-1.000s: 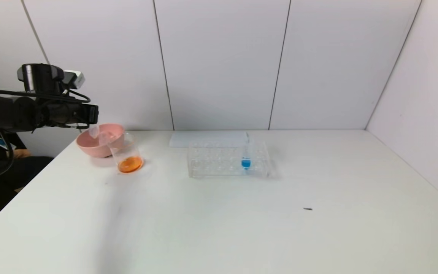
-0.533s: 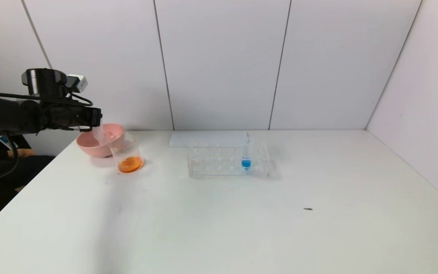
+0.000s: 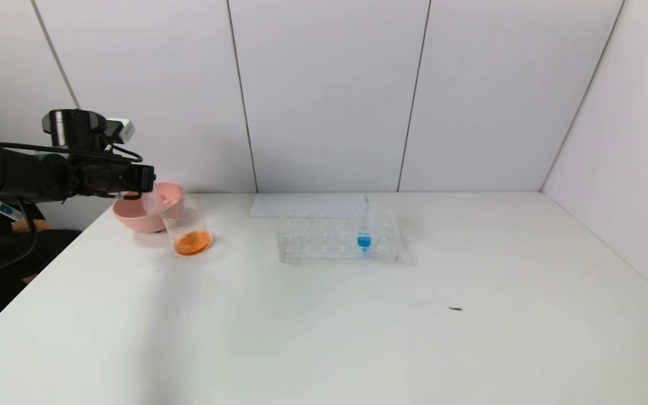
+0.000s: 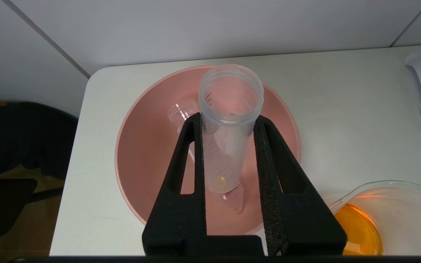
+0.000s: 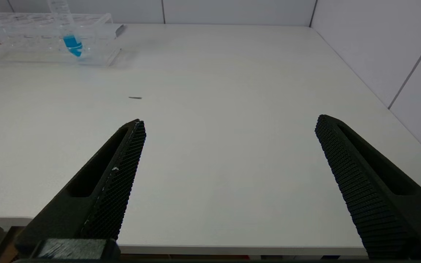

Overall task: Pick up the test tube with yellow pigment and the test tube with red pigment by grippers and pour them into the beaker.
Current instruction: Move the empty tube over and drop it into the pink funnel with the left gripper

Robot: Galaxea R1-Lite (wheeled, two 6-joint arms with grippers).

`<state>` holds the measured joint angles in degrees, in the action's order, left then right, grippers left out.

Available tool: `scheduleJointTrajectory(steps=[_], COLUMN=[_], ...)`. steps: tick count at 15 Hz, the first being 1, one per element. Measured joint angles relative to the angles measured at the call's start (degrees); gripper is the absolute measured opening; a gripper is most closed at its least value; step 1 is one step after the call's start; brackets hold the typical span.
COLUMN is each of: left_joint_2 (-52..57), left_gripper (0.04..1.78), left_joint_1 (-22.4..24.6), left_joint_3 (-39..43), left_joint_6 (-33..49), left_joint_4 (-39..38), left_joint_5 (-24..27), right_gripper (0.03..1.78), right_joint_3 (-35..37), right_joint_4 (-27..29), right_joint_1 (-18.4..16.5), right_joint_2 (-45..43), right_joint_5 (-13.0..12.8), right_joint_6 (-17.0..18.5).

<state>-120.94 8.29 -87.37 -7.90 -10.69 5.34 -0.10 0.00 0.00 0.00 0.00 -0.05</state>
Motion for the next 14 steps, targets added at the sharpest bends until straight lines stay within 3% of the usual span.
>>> scheduleJointTrajectory(steps=[14], left_joint_2=[-1.22], left_gripper=[0.44], left_joint_1=[1.22], left_joint_3=[0.33], left_joint_6=[0.83], left_joint_4=[-0.44], left_joint_5=[1.46], right_gripper=[1.7], right_joint_3=[0.0], right_joint_4=[0.0], right_joint_1=[0.0], right_joint_2=[0.0], right_joint_5=[0.0], right_joint_6=[-0.02])
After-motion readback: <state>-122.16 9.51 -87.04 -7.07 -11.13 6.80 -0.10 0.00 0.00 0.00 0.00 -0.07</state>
